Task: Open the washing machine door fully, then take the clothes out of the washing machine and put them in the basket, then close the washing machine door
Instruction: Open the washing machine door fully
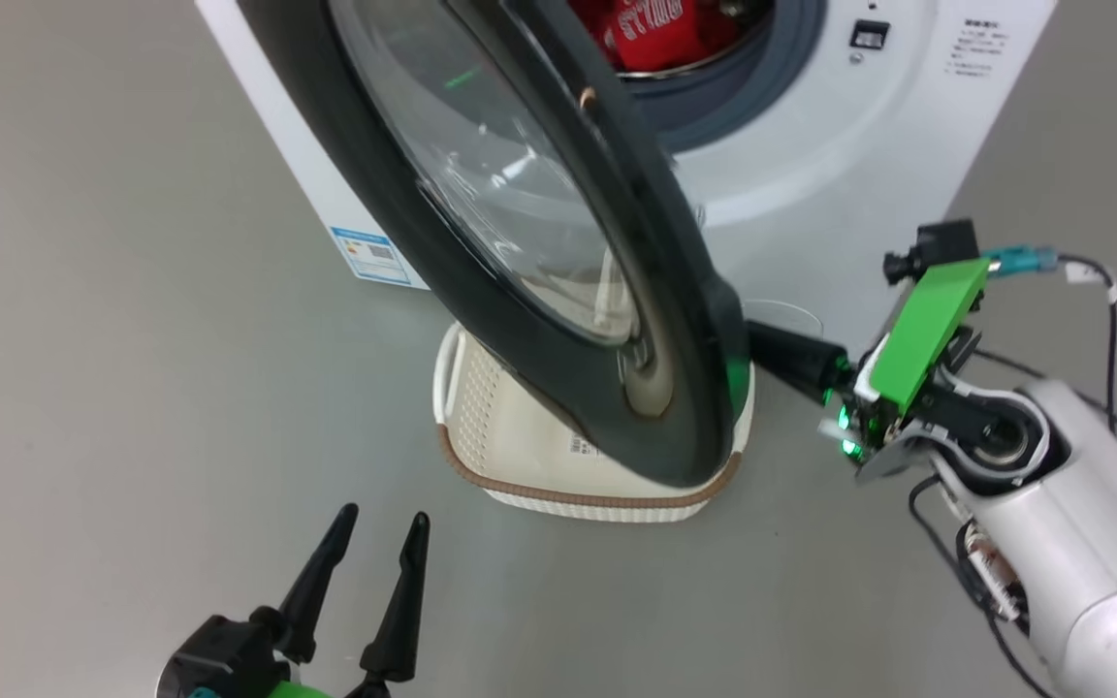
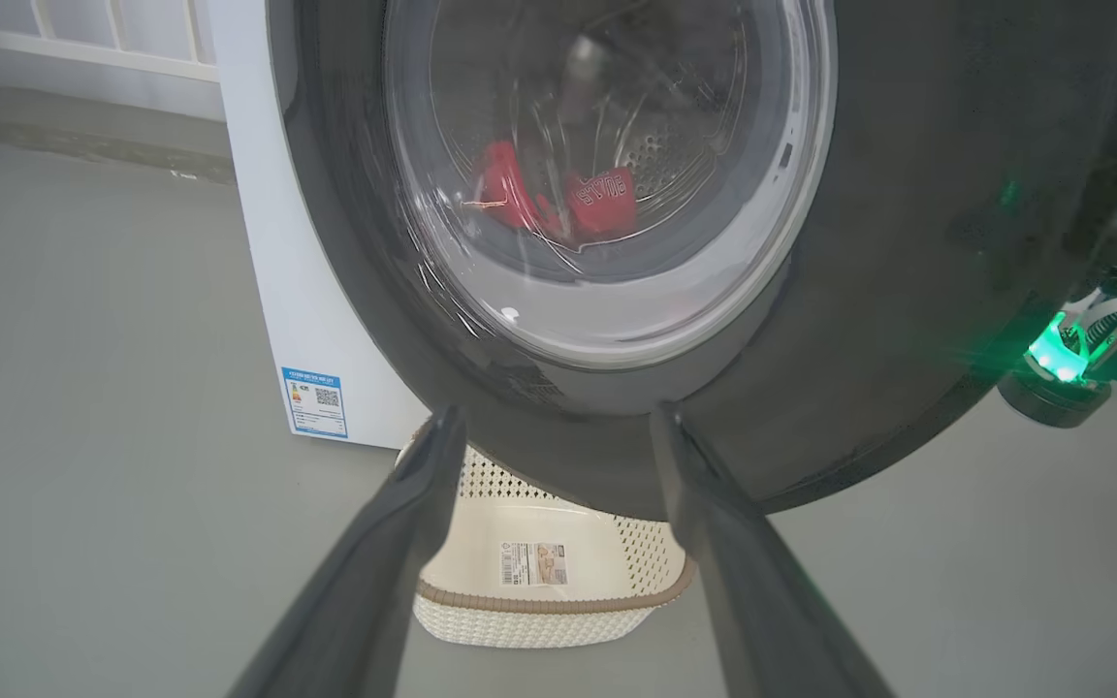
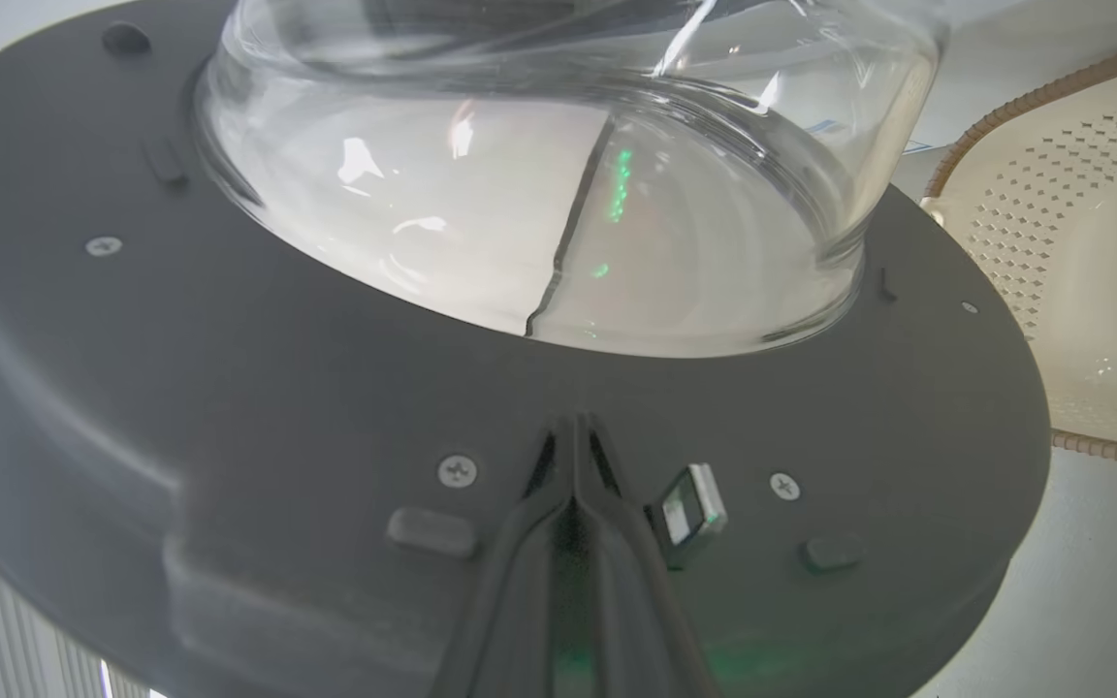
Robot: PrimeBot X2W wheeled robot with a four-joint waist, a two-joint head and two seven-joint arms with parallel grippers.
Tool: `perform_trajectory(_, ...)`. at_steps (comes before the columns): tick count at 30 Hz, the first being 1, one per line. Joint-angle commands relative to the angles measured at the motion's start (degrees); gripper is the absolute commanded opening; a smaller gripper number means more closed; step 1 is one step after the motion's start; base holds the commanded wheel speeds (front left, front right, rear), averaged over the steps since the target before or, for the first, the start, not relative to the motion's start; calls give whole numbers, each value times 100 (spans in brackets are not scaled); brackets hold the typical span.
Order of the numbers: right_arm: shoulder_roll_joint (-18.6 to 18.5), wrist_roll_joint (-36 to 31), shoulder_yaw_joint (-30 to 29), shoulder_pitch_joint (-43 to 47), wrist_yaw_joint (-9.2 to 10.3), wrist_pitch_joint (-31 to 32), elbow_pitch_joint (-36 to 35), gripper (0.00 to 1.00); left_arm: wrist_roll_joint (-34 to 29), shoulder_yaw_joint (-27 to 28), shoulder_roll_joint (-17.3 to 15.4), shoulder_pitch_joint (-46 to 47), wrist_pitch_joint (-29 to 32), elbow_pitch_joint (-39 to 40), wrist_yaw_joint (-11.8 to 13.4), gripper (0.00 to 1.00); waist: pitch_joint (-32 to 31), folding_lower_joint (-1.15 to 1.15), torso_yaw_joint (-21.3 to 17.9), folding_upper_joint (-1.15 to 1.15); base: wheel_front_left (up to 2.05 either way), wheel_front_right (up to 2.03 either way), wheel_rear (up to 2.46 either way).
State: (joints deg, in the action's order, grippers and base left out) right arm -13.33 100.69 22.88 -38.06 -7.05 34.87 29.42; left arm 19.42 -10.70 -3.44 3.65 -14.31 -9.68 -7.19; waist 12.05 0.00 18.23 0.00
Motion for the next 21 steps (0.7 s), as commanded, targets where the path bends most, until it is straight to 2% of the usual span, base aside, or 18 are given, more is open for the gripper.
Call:
perform_trajectory(1,176,-51,77,161,-44,72,-211,0,6,225,-33,-12,-69,112,-30,100,-153,0,151,0,0,0,0)
perform_trajectory(21,915,-380,123,929,-44,165,-581,0,-159,288,23,-276,-69,-47,-30,100,-563,0,1058,0,0,0,0)
